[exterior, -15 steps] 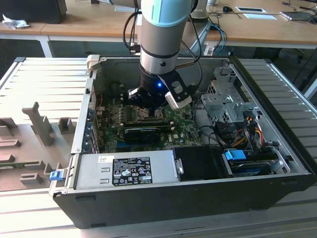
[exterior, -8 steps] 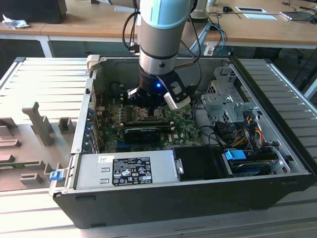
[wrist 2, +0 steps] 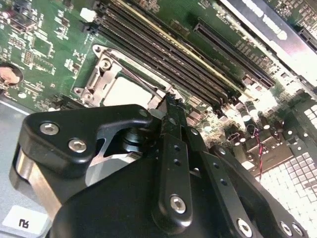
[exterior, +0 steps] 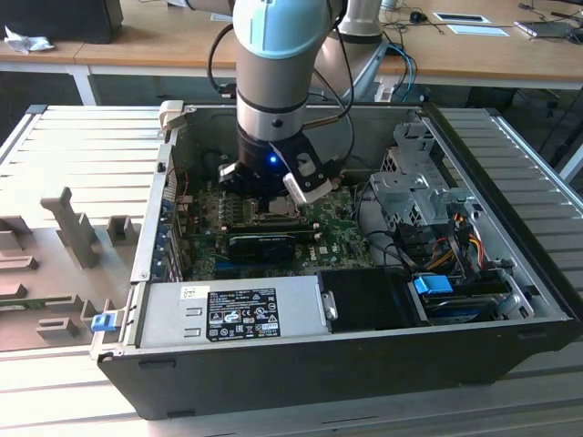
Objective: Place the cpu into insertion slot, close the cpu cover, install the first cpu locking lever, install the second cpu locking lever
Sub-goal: 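Install the second cpu locking lever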
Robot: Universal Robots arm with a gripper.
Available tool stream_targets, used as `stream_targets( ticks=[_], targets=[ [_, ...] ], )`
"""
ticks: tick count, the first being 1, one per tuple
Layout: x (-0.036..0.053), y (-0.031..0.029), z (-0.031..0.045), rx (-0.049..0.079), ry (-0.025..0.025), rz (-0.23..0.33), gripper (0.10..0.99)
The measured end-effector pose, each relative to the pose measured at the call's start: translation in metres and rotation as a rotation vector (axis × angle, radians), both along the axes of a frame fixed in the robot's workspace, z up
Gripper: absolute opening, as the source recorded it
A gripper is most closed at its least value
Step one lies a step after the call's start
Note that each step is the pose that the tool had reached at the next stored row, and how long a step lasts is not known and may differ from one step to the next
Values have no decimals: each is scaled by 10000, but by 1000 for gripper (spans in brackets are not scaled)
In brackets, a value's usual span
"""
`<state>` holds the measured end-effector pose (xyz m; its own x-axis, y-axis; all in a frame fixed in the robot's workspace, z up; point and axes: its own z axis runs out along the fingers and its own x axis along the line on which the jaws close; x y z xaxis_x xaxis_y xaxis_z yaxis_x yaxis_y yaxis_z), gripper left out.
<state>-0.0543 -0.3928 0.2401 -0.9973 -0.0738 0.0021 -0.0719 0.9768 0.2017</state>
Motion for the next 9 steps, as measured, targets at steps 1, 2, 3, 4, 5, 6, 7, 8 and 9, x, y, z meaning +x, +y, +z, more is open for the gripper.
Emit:
stream_targets(
  ticks=[1,2,3,4,5,6,7,8,9],
  targets=[
    [-3,0,-5,5,0,-1,106],
    [-3,0,-12,13,0,2,106],
    [-7,0,-33,37,0,-1,106],
    [-7,0,-40,41,0,0,106],
    [-8,0,-47,46,0,0,106],
    [-10,0,-59,60,0,0,106],
    [-10,0,-73,73,0,0,106],
    [-11,0,-86,86,0,-2,106],
    [-10,0,-104,98,0,-1,106]
  ],
)
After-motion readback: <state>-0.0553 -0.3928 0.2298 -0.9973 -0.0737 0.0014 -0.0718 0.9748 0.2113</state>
